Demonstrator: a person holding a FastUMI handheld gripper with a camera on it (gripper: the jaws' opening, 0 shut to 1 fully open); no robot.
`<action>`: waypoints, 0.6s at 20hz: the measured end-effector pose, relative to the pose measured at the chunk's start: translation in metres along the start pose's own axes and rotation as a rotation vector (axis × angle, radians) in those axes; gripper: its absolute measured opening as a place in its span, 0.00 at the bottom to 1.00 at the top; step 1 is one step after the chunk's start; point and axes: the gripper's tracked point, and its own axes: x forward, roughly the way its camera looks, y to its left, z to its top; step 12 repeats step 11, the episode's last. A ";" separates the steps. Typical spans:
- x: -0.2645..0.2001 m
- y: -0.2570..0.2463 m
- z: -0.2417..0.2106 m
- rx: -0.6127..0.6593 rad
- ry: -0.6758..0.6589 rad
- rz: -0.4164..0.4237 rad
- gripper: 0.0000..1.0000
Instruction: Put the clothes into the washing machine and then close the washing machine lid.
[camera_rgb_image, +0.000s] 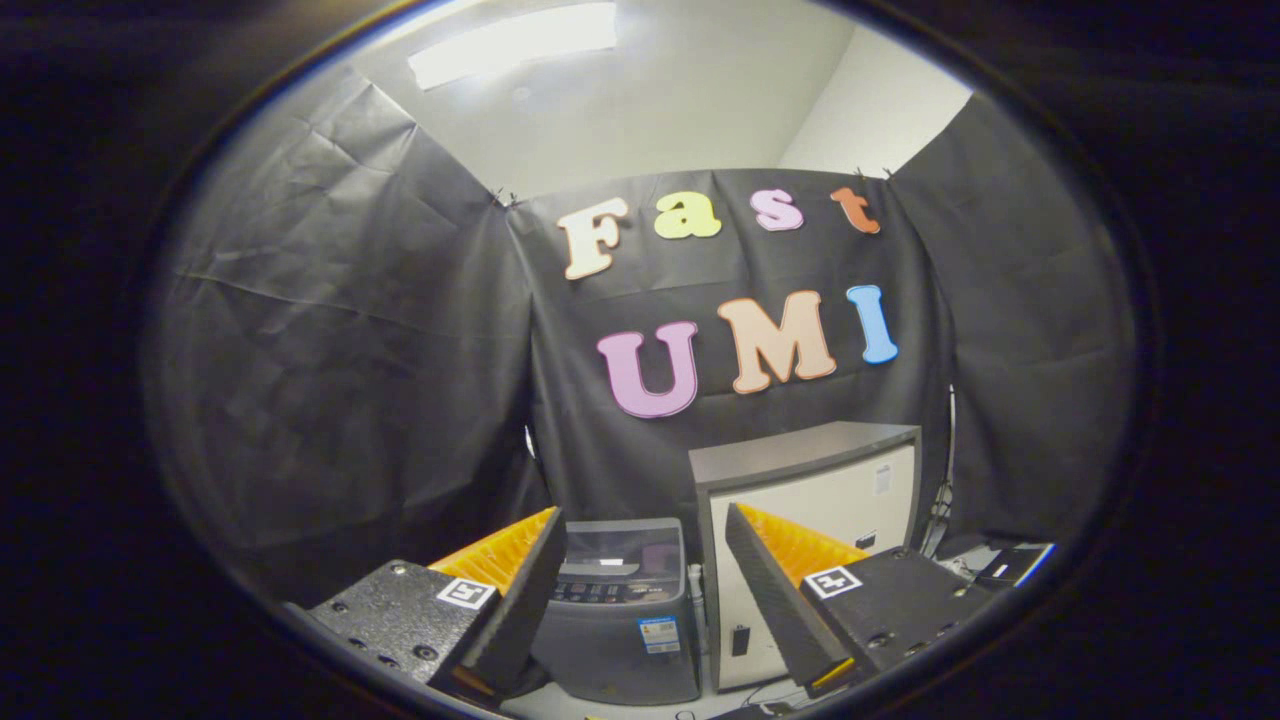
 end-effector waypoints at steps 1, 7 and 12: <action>0.000 0.002 -0.005 -0.014 0.015 0.007 0.96; 0.004 0.007 -0.015 -0.019 0.034 0.025 0.97; 0.008 0.003 -0.025 -0.033 0.062 0.026 0.97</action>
